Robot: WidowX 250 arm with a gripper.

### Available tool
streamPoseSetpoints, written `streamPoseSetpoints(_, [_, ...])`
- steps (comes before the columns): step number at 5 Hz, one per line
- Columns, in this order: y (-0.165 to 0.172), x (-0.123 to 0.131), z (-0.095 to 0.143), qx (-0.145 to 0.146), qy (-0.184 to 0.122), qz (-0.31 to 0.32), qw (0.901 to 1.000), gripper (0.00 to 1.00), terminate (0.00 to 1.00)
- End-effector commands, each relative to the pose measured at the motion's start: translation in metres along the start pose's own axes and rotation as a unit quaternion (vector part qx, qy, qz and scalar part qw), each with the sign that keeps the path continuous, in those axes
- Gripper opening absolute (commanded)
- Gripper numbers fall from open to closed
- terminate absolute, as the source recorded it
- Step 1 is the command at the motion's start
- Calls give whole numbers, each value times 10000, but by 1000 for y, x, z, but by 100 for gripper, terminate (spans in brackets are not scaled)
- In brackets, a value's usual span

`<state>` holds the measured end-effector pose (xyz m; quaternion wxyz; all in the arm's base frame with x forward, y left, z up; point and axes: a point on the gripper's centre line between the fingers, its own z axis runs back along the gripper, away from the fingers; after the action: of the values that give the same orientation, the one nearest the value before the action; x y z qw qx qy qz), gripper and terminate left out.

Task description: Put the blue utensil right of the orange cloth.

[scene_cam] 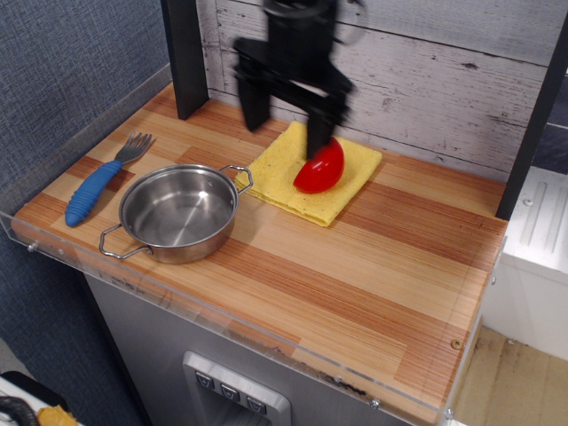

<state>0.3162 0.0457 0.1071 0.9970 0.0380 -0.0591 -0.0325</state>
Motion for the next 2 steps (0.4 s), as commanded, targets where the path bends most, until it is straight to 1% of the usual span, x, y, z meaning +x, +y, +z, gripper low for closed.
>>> streamPoseSetpoints(1, [93,-17,15,11,-242,827,9963,100,0])
streamPoseSetpoints(2, [120,-47,3,-10,-89,1182,9929,100,0])
